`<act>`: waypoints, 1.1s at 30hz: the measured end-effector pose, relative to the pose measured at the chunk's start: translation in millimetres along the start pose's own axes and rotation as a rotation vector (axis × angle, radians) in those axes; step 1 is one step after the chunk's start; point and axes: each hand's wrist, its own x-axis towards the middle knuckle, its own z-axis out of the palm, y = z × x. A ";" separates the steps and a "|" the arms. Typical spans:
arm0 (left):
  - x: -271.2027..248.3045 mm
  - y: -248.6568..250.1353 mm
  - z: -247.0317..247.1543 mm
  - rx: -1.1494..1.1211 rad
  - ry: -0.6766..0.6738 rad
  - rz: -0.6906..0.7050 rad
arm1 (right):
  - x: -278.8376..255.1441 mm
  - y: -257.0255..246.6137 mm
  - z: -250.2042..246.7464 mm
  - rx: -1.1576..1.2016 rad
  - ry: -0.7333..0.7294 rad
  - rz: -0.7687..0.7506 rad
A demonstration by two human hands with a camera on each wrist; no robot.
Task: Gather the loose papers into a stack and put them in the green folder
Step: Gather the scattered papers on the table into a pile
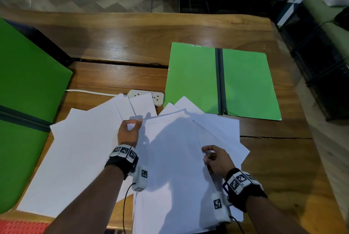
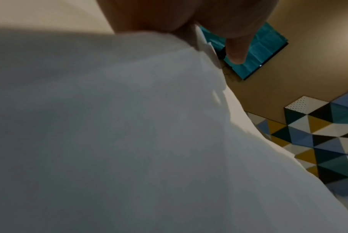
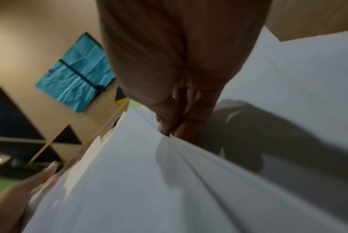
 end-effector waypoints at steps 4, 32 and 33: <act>-4.8 -4.5 1.9 -0.032 -0.023 0.120 | -8.0 1.6 6.6 -0.155 0.041 -0.064; -2.9 -10.6 3.9 0.016 -0.049 0.155 | -18.8 14.8 20.0 -0.217 0.014 -0.173; -3.7 -11.7 3.9 0.009 -0.054 0.156 | -21.3 13.5 19.9 -0.236 0.016 -0.167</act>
